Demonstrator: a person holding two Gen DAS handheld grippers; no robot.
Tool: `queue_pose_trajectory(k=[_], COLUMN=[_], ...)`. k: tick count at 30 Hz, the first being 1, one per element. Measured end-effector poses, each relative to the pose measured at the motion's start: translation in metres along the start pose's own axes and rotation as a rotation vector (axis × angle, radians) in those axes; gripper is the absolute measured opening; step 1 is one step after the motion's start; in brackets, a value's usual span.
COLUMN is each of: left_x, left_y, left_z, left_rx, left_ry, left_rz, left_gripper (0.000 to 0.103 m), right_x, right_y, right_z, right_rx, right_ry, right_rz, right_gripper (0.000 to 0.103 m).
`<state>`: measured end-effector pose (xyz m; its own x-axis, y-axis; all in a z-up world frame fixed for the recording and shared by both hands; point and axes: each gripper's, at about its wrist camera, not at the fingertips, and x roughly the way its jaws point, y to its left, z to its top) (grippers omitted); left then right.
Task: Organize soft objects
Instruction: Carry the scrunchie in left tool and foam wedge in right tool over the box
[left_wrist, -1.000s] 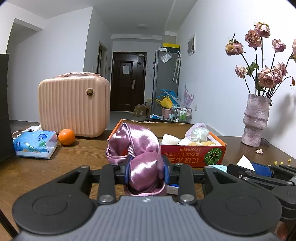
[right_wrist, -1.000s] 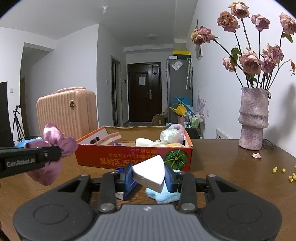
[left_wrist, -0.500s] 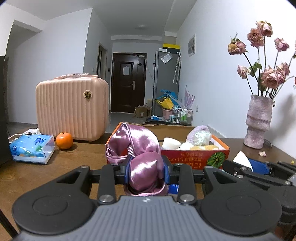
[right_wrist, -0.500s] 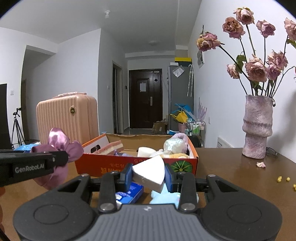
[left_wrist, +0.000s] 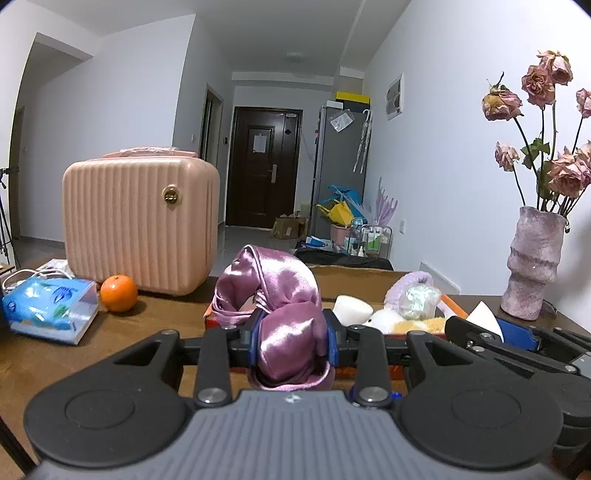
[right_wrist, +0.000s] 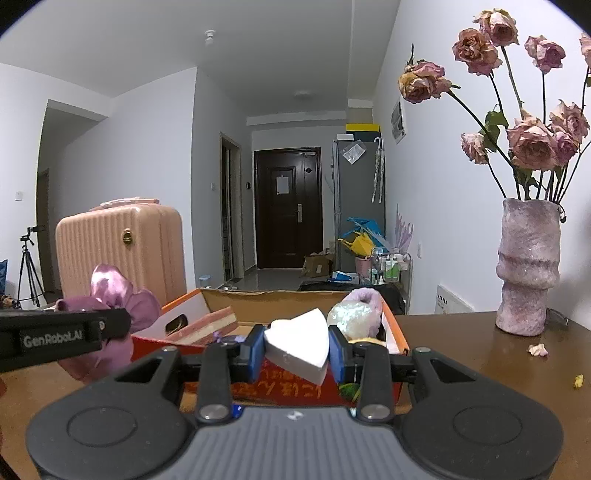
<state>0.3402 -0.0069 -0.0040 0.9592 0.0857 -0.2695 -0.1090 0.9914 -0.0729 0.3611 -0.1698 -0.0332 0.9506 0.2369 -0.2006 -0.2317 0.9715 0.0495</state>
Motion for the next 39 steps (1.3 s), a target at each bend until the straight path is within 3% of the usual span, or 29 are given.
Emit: queue_pose_trajectory(k=[27,39], left_x=[0.09,0.127], left_y=[-0.015,-0.02], left_z=[0.025,0.033], left_rx=[0.007,0.003], left_ry=[-0.028,-0.024], left_rz=[-0.013,-0.022], left_gripper=[0.033,0.033], right_x=[0.089,0.128], right_y=[-0.012,-0.014], right_z=[0.025,0.032], right_rx=[-0.022,-0.011], right_ry=[-0.028,0.012], right_rz=[-0.005,0.005], right_gripper=[0.035,0.035])
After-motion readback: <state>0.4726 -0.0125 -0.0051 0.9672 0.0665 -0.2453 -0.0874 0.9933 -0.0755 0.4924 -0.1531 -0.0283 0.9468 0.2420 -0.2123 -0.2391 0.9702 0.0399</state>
